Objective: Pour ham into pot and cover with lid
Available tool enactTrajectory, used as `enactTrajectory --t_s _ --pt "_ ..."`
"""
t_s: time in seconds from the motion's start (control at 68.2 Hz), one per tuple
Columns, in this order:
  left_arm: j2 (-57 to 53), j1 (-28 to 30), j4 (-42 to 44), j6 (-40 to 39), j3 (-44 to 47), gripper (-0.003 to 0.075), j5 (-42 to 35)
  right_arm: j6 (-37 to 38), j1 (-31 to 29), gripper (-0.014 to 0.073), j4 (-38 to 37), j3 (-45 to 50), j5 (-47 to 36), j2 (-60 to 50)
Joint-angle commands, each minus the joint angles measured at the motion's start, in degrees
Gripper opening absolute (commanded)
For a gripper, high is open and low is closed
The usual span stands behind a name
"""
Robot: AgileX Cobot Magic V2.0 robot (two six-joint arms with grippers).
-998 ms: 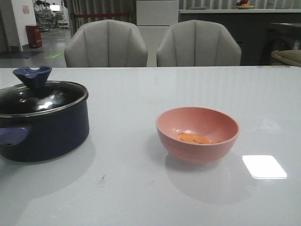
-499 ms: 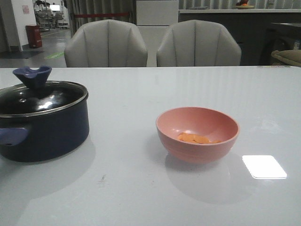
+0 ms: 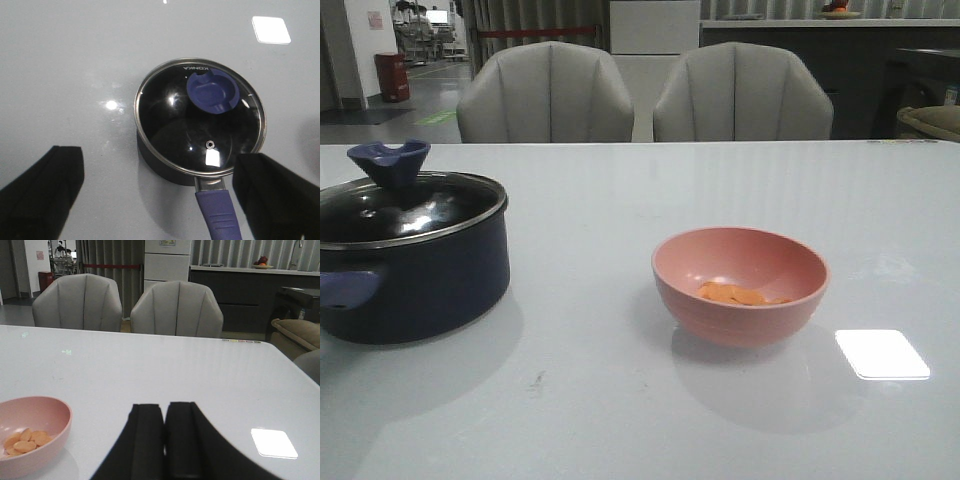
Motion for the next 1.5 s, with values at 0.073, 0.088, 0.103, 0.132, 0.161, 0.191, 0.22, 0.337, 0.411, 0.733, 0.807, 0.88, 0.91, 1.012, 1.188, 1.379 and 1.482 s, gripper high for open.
enactTrajectory --t_s 0.073,0.088,0.103,0.132,0.161,0.191,0.22,0.337,0.411,0.733,0.807,0.88,0.91,1.012,1.188,1.379,1.482 --pt "9.1 -5.0 -1.4 -0.2 -8.2 0.0657 -1.8 -0.5 -0.2 0.0146 -0.4 -0.3 -5.0 -1.2" --pt "9.4 -5.2 -1.4 -0.2 -8.5 0.0657 -1.8 -0.5 -0.2 0.0146 -0.4 -0.3 -5.0 -1.2" --pt "10.5 -6.0 -1.4 -0.2 -9.3 0.0657 -1.4 -0.5 -0.2 0.0146 -0.4 -0.3 -5.0 -1.2" --pt "12.0 -6.9 -1.4 -0.2 -10.4 0.0657 -1.3 -0.5 -0.2 0.0146 -0.4 -0.3 -5.0 -1.2" --pt "13.5 -7.8 -1.4 -0.2 -11.5 0.0657 -0.8 -0.5 -0.2 0.0146 -0.4 -0.3 -5.0 -1.2" --pt "14.9 -8.6 -1.4 -0.2 -12.7 0.0657 -0.4 -0.5 -0.2 0.0146 -0.4 -0.3 -5.0 -1.2" --pt "16.7 -9.4 -0.7 -0.2 -14.2 0.0657 0.1 -0.5 -0.2 0.0146 -0.4 -0.3 -5.0 -1.2" --pt "22.3 -12.4 4.9 -6.4 -19.0 0.0657 2.3 -0.5 -0.2 0.0146 -0.4 -0.3 -5.0 -1.2" --pt "25.1 -14.0 8.7 -10.3 -21.4 0.0657 2.9 -0.5 -0.2 0.0146 -0.4 -0.3 -5.0 -1.2" --pt "36.2 -15.8 16.2 -19.1 -30.3 0.0657 9.6 -0.5 -0.2 0.0146 -0.4 -0.3 -5.0 -1.2" --pt "38.2 -15.8 16.1 -19.8 -31.8 0.0657 10.7 -0.5 -0.2 0.0146 -0.4 -0.3 -5.0 -1.2" --pt "40.1 -15.8 16.1 -19.8 -33.9 0.0657 12.8 -0.5 -0.2 0.0146 -0.4 -0.3 -5.0 -1.2" --pt "40.9 -15.7 16.1 -19.9 -34.9 0.0657 13.7 -0.5 -0.2 0.0146 -0.4 -0.3 -5.0 -1.2" --pt "43.1 -15.7 16.1 -19.9 -37.7 0.0657 16.4 -0.5 -0.2 0.0146 -0.4 -0.3 -5.0 -1.2" --pt "45.7 -15.4 16.1 -19.9 -39.1 0.0657 18.9 -0.5 -0.2 0.0146 -0.4 -0.3 -5.0 -1.2" --pt "47.1 -15.4 16.2 -19.9 -39.1 0.0648 19.5 -0.5 -0.2 0.0146 -0.4 -0.3 -5.0 -1.2" --pt "47.3 -15.4 16.1 -19.9 -39.1 0.0551 19.5 -0.5 -0.2 0.0146 -0.4 -0.3 -5.0 -1.2"
